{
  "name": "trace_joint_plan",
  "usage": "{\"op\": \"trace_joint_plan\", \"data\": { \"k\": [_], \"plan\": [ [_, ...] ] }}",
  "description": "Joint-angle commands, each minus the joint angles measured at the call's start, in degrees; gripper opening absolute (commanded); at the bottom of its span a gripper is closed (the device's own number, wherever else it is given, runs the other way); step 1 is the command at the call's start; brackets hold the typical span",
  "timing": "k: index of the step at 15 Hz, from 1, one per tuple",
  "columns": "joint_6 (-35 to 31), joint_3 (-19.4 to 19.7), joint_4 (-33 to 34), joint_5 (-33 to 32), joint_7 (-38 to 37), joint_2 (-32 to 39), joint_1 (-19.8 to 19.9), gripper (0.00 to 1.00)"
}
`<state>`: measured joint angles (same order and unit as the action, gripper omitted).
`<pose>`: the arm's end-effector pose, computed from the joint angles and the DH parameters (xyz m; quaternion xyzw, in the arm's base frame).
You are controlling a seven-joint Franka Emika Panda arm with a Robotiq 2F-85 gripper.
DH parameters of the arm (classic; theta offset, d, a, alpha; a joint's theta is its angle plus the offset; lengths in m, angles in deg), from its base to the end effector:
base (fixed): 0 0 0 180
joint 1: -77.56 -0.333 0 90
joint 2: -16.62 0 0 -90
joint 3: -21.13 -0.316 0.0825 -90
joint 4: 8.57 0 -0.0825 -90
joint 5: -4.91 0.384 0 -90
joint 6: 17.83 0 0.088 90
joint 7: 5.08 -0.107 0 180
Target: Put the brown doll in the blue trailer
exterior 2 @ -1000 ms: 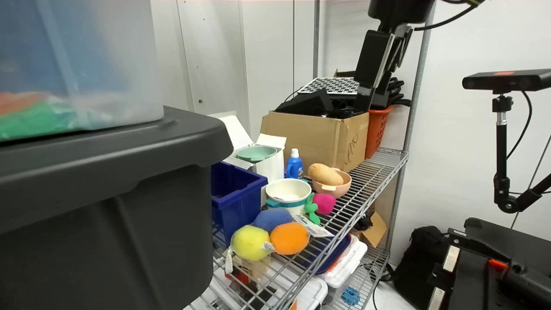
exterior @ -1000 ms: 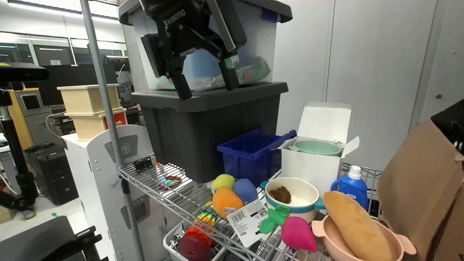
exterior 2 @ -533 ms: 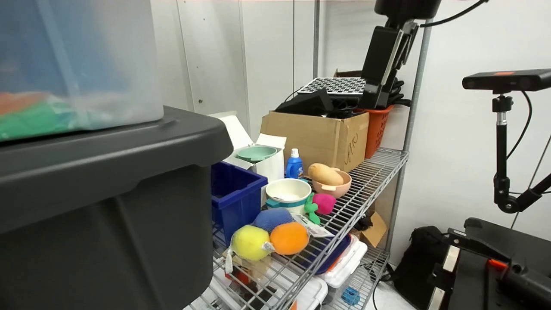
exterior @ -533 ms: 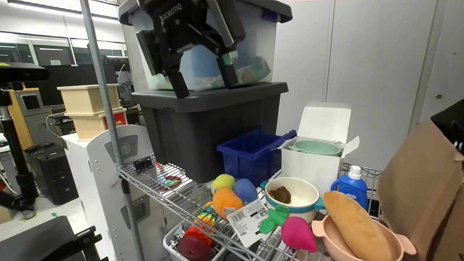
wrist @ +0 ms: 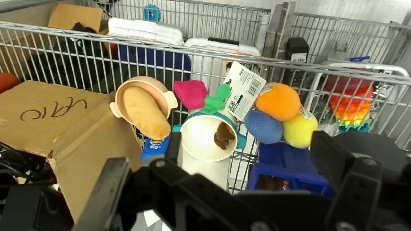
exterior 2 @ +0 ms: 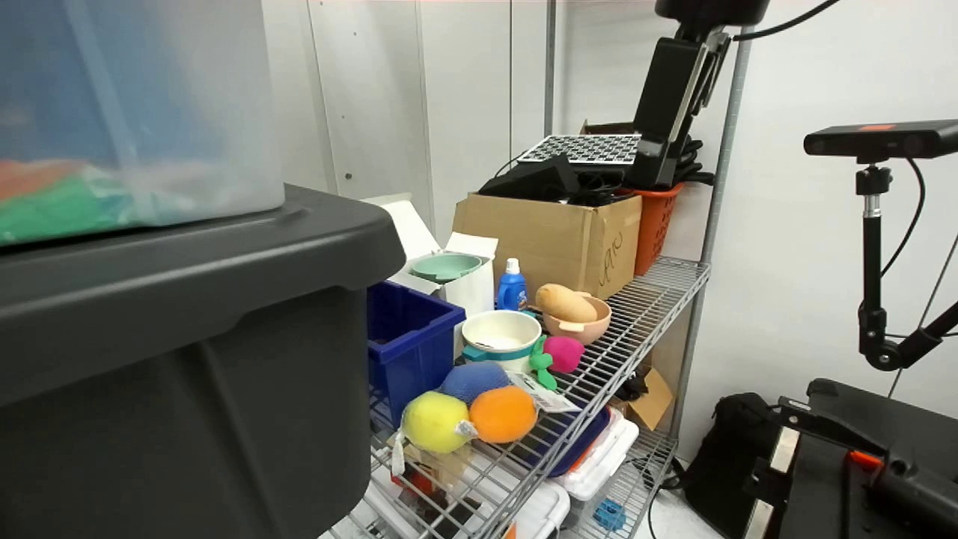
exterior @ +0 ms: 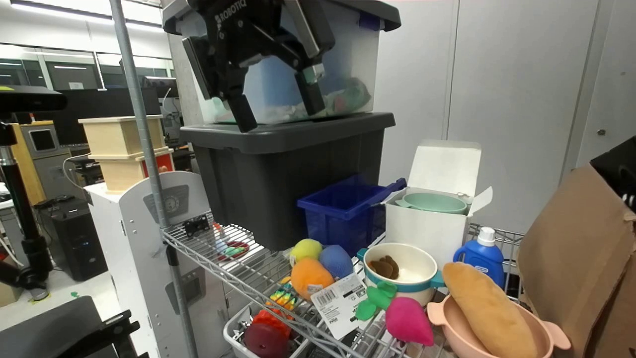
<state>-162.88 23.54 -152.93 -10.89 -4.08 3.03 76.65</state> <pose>0.4620 -0.0092 0.3889 0.9837 0.0977 0.1216 0.0899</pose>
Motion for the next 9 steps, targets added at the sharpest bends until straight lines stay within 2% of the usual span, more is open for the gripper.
{"op": "trace_joint_plan", "data": {
  "k": [1, 9],
  "plan": [
    [1.59, -1.03, -0.64, 0.54, 1.55, -2.18, 1.00, 1.00],
    [3.87, -1.39, -2.18, 0.79, 3.07, -3.67, 0.58, 1.00]
  ]
}}
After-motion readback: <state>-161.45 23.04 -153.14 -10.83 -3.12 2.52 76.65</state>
